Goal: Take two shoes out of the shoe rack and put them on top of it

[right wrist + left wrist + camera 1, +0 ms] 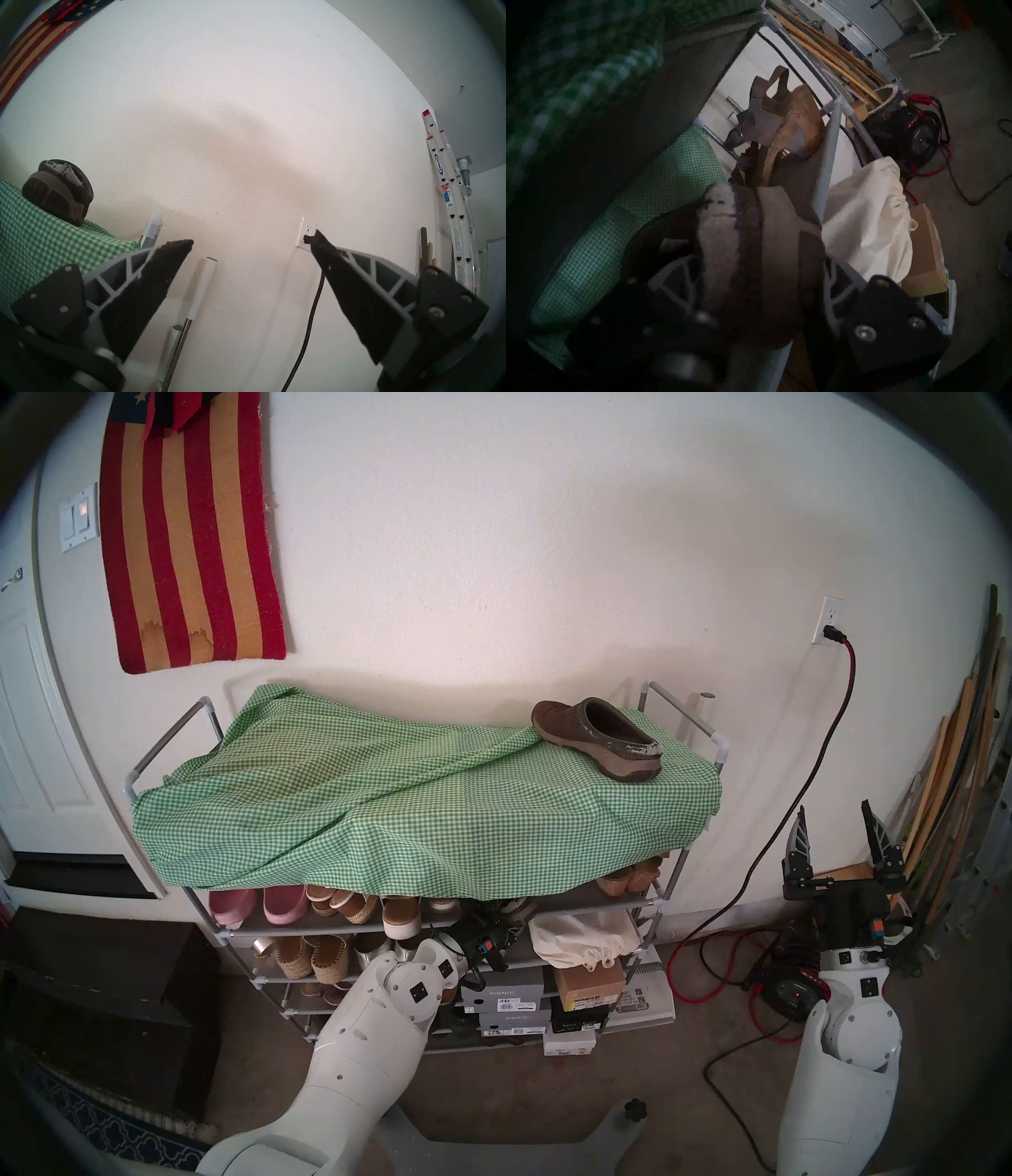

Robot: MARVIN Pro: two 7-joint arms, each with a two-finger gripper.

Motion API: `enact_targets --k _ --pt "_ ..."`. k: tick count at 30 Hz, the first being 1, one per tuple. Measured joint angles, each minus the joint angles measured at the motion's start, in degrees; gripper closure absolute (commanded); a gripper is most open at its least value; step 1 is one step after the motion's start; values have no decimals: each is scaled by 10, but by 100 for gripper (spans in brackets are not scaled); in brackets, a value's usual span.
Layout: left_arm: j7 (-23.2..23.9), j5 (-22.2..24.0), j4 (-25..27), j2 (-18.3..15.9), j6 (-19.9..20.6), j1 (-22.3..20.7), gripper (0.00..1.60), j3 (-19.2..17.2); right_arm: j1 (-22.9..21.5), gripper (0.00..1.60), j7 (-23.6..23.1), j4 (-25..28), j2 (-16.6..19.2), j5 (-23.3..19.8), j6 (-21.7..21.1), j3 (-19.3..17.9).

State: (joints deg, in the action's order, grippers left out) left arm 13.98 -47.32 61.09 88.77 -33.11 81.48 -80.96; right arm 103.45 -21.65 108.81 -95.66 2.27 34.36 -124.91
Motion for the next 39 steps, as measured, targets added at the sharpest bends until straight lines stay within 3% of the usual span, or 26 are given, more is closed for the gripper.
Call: enact_targets --k 11,22,39 --pt "61 66 92 -14 -52 71 160 -6 0 0 0 0 0 0 0 0" --pt "111 125 161 -51 -97 141 160 26 0 0 -1 0 0 0 0 0" --pt "140 201 224 -144 -156 242 160 65 0 0 -1 0 -1 0 1 0"
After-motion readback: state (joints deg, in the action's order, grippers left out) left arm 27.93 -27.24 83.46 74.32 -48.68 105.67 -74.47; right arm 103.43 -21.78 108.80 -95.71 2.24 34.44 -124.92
